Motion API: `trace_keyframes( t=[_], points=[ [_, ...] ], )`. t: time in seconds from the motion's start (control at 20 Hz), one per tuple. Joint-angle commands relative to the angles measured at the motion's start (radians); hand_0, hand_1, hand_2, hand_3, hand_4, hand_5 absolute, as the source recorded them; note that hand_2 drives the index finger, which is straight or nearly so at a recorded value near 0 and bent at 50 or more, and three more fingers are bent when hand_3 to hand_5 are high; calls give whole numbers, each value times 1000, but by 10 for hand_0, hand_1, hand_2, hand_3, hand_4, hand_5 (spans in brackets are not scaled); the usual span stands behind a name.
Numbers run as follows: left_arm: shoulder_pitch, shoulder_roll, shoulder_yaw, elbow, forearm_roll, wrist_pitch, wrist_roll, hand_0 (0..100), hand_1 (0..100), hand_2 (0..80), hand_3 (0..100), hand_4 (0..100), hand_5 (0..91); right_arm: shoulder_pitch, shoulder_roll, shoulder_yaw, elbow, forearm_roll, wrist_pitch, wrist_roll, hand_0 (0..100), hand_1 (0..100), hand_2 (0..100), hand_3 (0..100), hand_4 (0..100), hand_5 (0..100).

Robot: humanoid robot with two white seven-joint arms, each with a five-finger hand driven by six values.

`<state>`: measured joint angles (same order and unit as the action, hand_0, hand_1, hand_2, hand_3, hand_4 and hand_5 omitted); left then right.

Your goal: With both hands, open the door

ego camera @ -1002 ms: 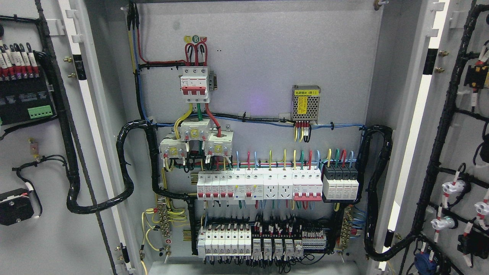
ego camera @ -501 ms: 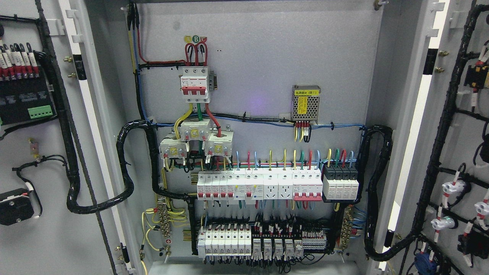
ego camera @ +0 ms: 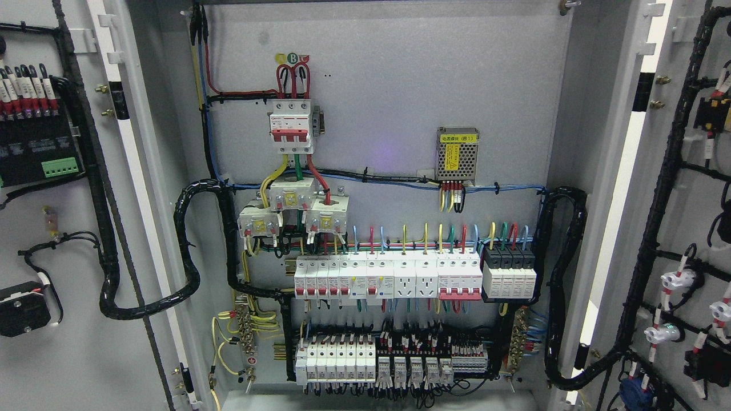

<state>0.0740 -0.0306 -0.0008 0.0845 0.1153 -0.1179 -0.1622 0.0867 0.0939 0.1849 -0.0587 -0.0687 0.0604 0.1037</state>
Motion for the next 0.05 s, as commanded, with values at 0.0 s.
trace_keyframes(
  t=[0.0],
  points=[
    [0,-5,33,1,0,0,0,0,0,0,0,0,0,-4,4,-50,3,-3,-2,2,380,0,0,0,0,0]
  ],
)
